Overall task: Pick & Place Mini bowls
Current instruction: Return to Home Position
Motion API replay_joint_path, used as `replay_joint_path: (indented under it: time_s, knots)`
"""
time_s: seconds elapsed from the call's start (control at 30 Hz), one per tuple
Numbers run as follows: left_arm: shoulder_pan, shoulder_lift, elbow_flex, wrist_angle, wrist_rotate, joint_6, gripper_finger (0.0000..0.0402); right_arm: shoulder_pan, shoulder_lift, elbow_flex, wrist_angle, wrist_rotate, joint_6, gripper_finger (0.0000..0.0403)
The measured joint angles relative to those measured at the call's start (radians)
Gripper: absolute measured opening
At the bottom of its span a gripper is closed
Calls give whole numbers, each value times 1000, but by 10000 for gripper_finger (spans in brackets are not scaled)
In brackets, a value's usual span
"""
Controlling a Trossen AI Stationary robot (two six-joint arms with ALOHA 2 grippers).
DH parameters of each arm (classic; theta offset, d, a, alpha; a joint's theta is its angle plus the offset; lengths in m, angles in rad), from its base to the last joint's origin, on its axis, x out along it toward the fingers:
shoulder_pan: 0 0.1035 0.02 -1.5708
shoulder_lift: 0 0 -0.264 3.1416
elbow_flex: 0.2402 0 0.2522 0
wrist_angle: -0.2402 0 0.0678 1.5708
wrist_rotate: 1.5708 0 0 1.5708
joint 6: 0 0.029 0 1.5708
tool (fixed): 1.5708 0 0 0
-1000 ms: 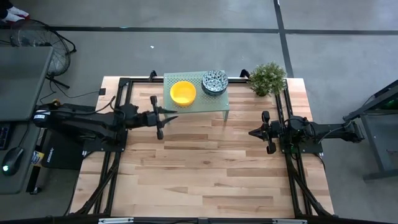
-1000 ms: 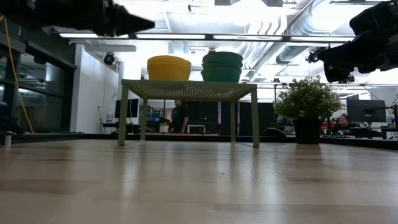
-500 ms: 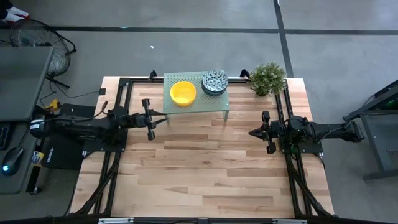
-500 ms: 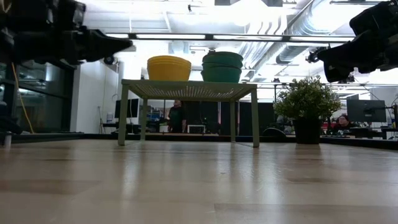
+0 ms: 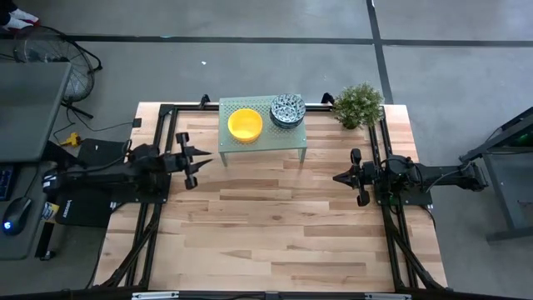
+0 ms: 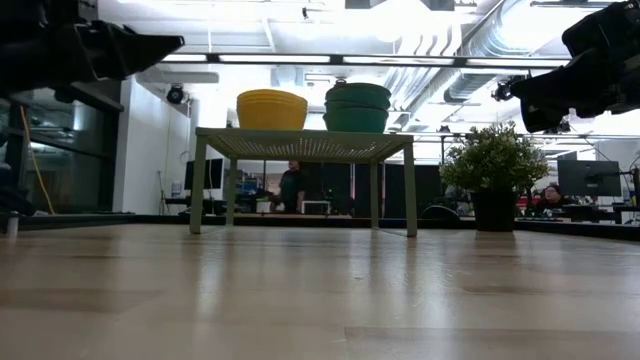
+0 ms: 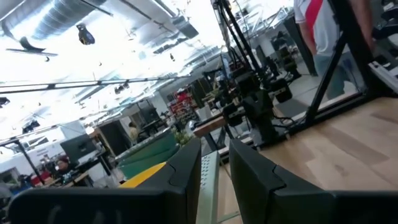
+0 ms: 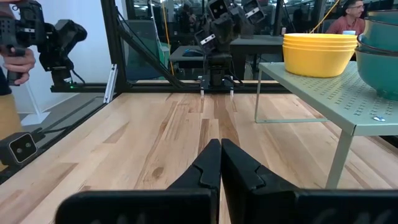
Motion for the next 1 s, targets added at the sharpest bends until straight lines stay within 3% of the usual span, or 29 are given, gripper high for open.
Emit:
replay_joint_path:
  time_s: [0.4,0.6,0.87,1.0]
  knots:
    - [0,-351,-3,-378,10,0,78,0,0,0,0,0,0,0]
    - [-52,-347,6,-467,6,-11,78,0,0,0,-1,0,0,0]
    - [-193,-345,0,-605,-175,16,78,0,0,0,0,0,0,0]
    - [-204,-346,-6,-606,-172,40,78,0,0,0,0,0,0,0]
